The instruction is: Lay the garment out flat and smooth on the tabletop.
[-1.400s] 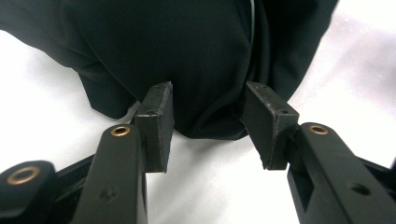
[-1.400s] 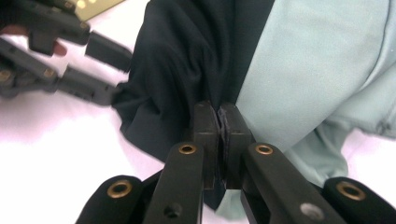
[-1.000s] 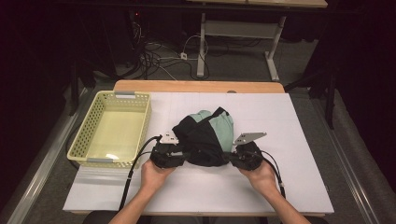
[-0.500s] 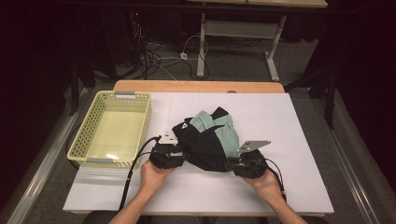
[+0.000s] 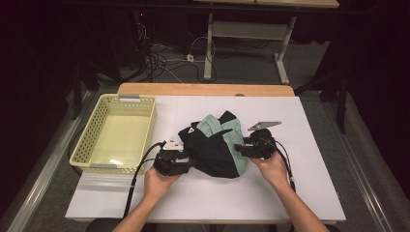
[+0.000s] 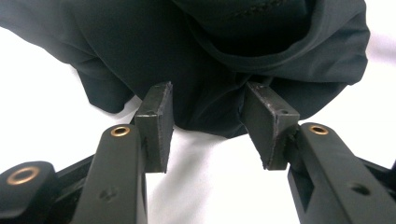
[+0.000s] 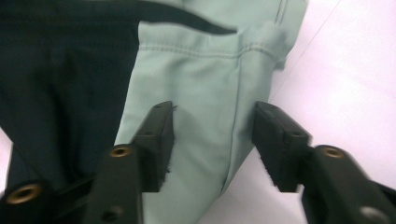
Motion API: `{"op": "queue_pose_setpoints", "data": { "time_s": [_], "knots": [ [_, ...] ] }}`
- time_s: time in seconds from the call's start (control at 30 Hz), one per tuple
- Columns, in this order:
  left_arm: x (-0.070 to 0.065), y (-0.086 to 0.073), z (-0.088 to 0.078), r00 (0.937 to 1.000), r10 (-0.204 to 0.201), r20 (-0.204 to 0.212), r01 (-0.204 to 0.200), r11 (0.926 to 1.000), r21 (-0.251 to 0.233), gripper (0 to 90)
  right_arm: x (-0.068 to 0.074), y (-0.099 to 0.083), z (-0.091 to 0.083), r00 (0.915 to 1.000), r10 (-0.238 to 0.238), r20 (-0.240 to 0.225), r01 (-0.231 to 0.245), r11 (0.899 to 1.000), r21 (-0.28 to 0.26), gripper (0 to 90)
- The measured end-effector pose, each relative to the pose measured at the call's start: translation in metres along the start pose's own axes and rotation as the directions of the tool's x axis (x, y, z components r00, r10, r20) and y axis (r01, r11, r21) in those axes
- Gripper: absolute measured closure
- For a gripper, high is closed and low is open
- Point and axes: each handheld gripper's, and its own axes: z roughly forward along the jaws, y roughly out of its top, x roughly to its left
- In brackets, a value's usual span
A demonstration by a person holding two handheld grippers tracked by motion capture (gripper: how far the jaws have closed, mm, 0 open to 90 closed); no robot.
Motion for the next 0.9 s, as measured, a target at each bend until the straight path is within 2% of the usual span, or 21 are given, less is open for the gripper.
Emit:
{"op": "queue_pose_setpoints", "data": {
  "time_s": [0.03, 0.1, 0.13, 0.23, 0.33, 0.37, 0.43, 0.53, 0.6, 0.7, 0.73, 0.77, 0.83, 0.9],
  "knots": [
    [0.0, 0.0, 0.0, 1.0, 0.0, 0.0, 0.0, 1.0, 0.0, 52.2, 0.001, -0.001, 0.002, 0.9998, -0.002, -0.02, 0.003, 1.0, 0.022, 68.7],
    [0.0, 0.0, 0.0, 1.0, -0.001, 0.001, 0.001, 1.0, 0.001, 52.2, 0.004, -0.004, 0.003, 0.9982, -0.04, -0.046, 0.042, 0.998, 0.045, 87.2],
    [0.0, 0.0, 0.0, 1.0, -0.002, 0.001, 0.002, 1.0, 0.002, 52.2, 0.007, -0.006, 0.002, 0.9971, -0.056, -0.053, 0.058, 0.997, 0.046, 90.0],
    [-0.002, 0.0, 0.001, 1.0, 0.004, 0.003, -0.004, 1.0, 0.004, 52.1, 0.014, -0.015, -0.005, 0.9936, -0.092, -0.065, 0.095, 0.994, 0.05, 90.0],
    [-0.003, 0.0, 0.002, 1.0, 0.008, 0.003, -0.008, 0.9999, 0.008, 52.2, 0.016, -0.027, -0.011, 0.9928, -0.103, -0.062, 0.106, 0.993, 0.049, 90.0],
    [-0.003, 0.0, 0.003, 1.0, 0.006, 0.004, -0.007, 0.9999, 0.009, 52.2, 0.016, -0.03, -0.013, 0.9951, -0.085, -0.051, 0.088, 0.995, 0.049, 85.1],
    [-0.004, 0.0, 0.003, 1.0, 0.007, 0.004, -0.007, 0.9999, 0.01, 52.1, 0.009, -0.03, -0.014, 0.9983, -0.056, -0.018, 0.056, 0.998, 0.033, 68.6],
    [-0.004, 0.0, 0.004, 1.0, 0.007, 0.004, -0.007, 0.9999, 0.01, 52.1, -0.003, -0.023, -0.01, 0.9998, 0.013, -0.015, -0.013, 1.0, 0.008, 52.6],
    [-0.003, 0.0, 0.005, 1.0, 0.006, 0.001, -0.006, 0.9999, 0.012, 52.1, -0.007, -0.017, -0.003, 0.999, 0.042, -0.013, -0.042, 0.999, 0.009, 48.3],
    [-0.001, 0.0, 0.005, 1.0, 0.001, 0.002, -0.001, 0.9999, 0.013, 51.1, -0.01, -0.009, 0.011, 0.9982, 0.056, -0.019, -0.056, 0.998, 0.017, 47.6],
    [-0.001, 0.0, 0.005, 1.0, 0.001, 0.002, -0.001, 0.9999, 0.013, 51.1, -0.01, -0.007, 0.014, 0.9976, 0.064, -0.026, -0.063, 0.998, 0.026, 51.7],
    [-0.001, 0.0, 0.004, 1.0, 0.001, 0.003, -0.001, 0.9999, 0.014, 51.1, -0.009, -0.005, 0.018, 0.997, 0.065, -0.04, -0.064, 0.997, 0.032, 61.2],
    [-0.002, 0.0, 0.003, 1.0, 0.004, 0.004, -0.004, 0.9999, 0.013, 51.0, -0.005, -0.005, 0.021, 0.9985, 0.028, -0.047, -0.026, 0.998, 0.049, 78.8],
    [-0.004, 0.0, 0.002, 1.0, 0.009, 0.003, -0.009, 0.9999, 0.012, 51.0, 0.001, -0.006, 0.02, 0.9987, -0.007, -0.051, 0.01, 0.998, 0.061, 85.0]
  ]
}}
